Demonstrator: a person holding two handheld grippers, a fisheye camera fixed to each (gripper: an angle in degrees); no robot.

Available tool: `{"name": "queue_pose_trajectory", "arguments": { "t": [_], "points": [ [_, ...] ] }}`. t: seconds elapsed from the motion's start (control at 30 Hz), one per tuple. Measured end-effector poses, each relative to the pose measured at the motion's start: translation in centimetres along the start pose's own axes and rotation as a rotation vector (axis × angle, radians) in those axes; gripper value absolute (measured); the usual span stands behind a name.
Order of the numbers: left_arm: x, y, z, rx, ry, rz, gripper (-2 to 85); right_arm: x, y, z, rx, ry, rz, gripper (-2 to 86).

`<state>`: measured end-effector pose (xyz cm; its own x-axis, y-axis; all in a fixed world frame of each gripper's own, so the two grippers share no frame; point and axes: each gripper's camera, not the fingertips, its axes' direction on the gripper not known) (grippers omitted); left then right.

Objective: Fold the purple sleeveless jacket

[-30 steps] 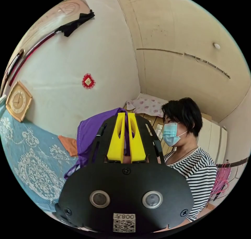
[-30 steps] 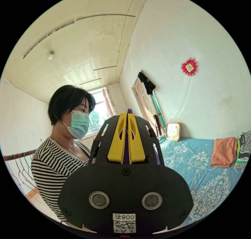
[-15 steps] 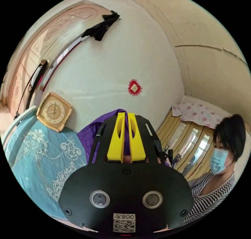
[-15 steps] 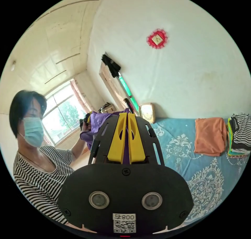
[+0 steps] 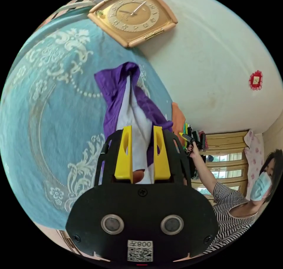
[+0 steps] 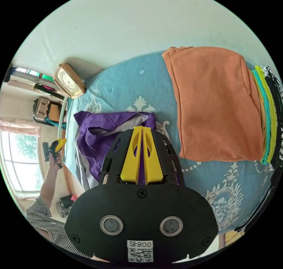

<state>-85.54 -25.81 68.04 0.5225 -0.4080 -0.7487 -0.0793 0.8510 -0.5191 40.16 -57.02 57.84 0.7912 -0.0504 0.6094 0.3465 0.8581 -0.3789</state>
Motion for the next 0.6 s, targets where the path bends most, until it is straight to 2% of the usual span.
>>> {"name": "queue_pose_trajectory", "arguments": {
  "t": [0.2,0.43,0.6],
  "points": [
    [-4.7,8.0,1.6,0.014,0.082,-0.130,13.0,-4.5,3.8,2.1,0.004,-0.061,-0.142,2.6],
    [-5.4,12.0,7.1,-0.051,0.173,-0.071,13.3,-13.1,10.9,4.7,0.034,-0.139,-0.299,5.8],
    [-4.9,12.8,10.1,-0.038,0.168,-0.038,12.7,-20.7,13.9,6.6,0.020,-0.015,-0.442,7.6]
  ]
}}
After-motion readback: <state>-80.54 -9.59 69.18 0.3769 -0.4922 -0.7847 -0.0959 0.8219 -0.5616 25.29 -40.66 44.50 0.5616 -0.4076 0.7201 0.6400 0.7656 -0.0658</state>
